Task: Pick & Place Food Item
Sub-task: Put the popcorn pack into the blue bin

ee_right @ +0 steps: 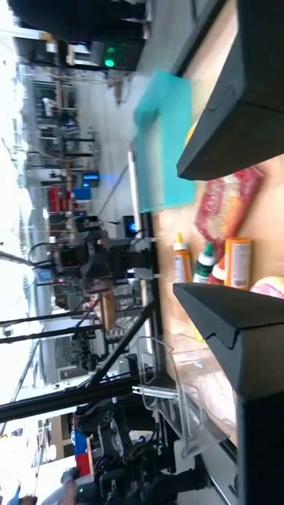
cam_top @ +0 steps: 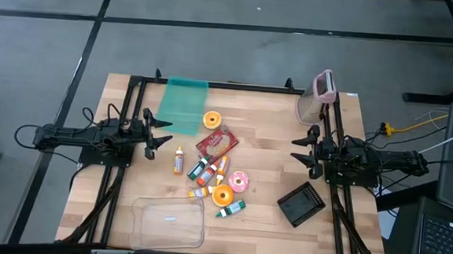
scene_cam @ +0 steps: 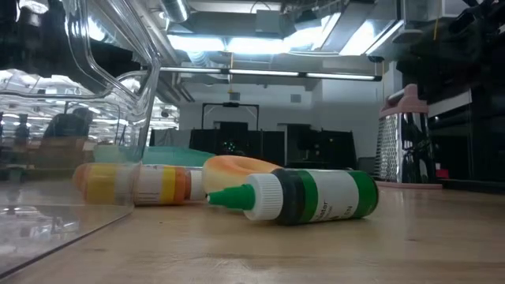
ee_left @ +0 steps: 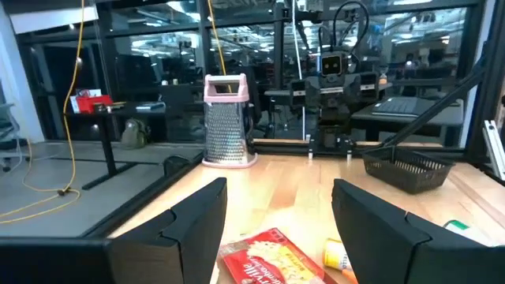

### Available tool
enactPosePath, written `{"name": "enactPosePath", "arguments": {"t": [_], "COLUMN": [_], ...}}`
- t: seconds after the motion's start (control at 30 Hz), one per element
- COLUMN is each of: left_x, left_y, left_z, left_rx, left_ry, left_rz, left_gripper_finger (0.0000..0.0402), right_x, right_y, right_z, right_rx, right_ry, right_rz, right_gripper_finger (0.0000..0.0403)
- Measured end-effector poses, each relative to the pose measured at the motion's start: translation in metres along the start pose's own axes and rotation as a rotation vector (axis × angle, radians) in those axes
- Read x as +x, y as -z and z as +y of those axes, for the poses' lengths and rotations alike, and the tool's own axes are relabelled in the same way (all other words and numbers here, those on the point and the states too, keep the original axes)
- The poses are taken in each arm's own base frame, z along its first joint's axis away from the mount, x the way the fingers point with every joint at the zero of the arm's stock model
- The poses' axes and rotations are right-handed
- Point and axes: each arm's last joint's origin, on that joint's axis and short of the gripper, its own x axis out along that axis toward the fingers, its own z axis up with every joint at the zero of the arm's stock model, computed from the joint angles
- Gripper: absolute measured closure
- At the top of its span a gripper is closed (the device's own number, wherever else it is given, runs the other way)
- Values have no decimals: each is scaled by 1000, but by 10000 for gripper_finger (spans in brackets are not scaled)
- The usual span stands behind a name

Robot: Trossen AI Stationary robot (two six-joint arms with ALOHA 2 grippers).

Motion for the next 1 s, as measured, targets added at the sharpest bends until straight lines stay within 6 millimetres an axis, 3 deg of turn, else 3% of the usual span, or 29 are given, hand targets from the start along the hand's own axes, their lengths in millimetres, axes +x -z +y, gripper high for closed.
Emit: {"name": "enactPosePath", "arguments": {"t": [0.23, 0.47, 0.7, 0.9, 1.0], "left_x": [0, -1, 0, 0, 0], "left_y": [-3, -4, -1, -1, -2], "left_z": [3, 6, 7, 10, 11], "left_rx": [-14, -172, -177, -190, -141], "left_ry": [-104, -197, -236, -277, -270], "left_rz": [-28, -47, -17, -32, -27], "left_gripper_finger": [178, 178, 178, 178, 178], "right_x": [0, 0, -1, -2, -2], "right_y": [-3, -10, -15, -19, -19], "right_z": [0, 0, 3, -2, -3], "right_rx": [-1, 44, 28, 43, 58], "right_ry": [-2, 14, -98, 97, 111], "right_rz": [-35, -100, -145, -207, -210], "right_gripper_finger": [181, 181, 181, 181, 181]}}
